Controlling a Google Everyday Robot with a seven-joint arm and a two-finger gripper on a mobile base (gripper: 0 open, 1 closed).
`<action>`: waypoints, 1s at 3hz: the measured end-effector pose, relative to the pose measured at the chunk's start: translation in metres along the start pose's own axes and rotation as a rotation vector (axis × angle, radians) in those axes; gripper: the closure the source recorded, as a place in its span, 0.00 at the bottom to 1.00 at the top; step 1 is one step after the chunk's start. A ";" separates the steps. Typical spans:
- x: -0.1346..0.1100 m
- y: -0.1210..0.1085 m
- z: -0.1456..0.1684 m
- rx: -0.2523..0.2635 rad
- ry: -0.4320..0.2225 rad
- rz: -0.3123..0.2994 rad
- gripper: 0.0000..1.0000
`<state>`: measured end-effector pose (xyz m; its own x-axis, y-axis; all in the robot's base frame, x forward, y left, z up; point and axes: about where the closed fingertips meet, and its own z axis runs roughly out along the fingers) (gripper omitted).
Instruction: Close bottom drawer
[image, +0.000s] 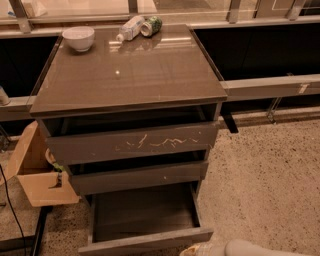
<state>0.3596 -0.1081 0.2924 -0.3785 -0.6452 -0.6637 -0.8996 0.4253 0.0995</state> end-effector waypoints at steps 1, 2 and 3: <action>0.027 -0.001 0.059 -0.069 -0.037 0.033 1.00; 0.027 -0.001 0.059 -0.069 -0.037 0.033 1.00; 0.034 -0.003 0.072 -0.055 -0.045 0.019 1.00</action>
Offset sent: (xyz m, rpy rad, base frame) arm 0.0015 0.0145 -0.0452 0.0459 0.0355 0.0280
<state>0.3652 -0.0857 0.2161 -0.3864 -0.6073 -0.6941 -0.9033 0.4011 0.1519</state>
